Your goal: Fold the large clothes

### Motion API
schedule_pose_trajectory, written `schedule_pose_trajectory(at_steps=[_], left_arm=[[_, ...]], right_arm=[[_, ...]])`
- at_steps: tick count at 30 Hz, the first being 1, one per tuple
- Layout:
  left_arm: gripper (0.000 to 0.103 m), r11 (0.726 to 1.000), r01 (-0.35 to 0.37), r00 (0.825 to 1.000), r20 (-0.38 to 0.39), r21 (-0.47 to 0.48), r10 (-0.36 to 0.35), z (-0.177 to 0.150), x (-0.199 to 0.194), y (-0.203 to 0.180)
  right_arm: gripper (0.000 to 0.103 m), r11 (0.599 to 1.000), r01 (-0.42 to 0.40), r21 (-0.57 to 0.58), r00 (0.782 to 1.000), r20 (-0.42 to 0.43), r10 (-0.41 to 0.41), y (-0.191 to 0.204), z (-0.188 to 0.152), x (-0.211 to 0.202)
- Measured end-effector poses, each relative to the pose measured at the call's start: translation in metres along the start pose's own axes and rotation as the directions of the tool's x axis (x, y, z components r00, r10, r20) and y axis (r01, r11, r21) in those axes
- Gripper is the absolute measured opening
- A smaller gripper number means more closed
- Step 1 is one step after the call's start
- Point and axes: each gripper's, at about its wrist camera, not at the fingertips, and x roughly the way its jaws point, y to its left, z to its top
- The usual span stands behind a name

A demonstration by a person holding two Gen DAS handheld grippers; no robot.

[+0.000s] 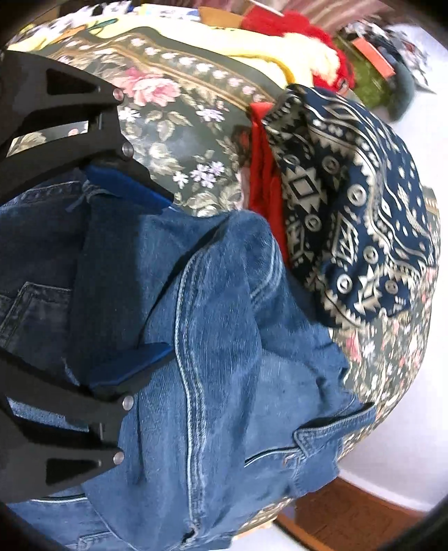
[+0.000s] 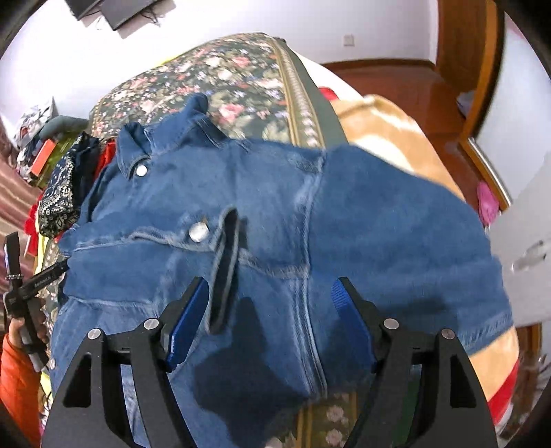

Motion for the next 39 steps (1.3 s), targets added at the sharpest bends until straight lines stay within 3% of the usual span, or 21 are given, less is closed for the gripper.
schedule_pose_trajectory(at_steps=[4,12,17,22,25,30,33,39], left_arm=[[0.08,1.0,0.003,0.999,-0.043,-0.013,-0.003,0.003,-0.017,0.006],[0.081,0.984,0.095,0.995,0.018,0.154,-0.099,0.01,-0.057,-0.078],[0.081,0.942,0.143,0.987,0.023,0.305,-0.157,0.0,-0.067,-0.15],[0.081,0.906,0.173,0.981,0.015,0.387,-0.194,-0.016,-0.073,-0.199],[0.081,0.896,0.184,0.98,-0.002,0.404,-0.2,-0.025,-0.072,-0.215],[0.081,0.906,0.193,0.979,-0.017,0.376,-0.202,-0.031,-0.073,-0.222],[0.081,0.916,0.2,0.978,-0.022,0.348,-0.205,-0.032,-0.074,-0.214],[0.081,0.94,0.175,0.984,-0.011,0.293,-0.18,-0.032,-0.073,-0.187]], right_arm=[[0.071,0.999,-0.002,0.053,0.999,0.041,0.0,-0.019,-0.01,-0.017],[0.072,0.961,0.03,0.275,0.989,0.131,-0.069,-0.088,-0.027,-0.058],[0.073,0.901,0.021,0.433,0.987,0.134,-0.088,-0.135,-0.045,-0.072],[0.073,0.835,-0.007,0.55,0.988,0.132,-0.079,-0.17,-0.061,-0.077],[0.073,0.802,-0.063,0.595,0.99,0.14,-0.026,-0.183,-0.062,-0.07],[0.076,0.731,-0.149,0.666,0.984,0.174,0.042,-0.2,-0.053,-0.052],[0.086,0.702,-0.179,0.689,0.98,0.185,0.067,-0.205,-0.047,-0.039],[0.087,0.709,-0.123,0.694,0.985,0.171,0.004,-0.205,-0.031,-0.019]])
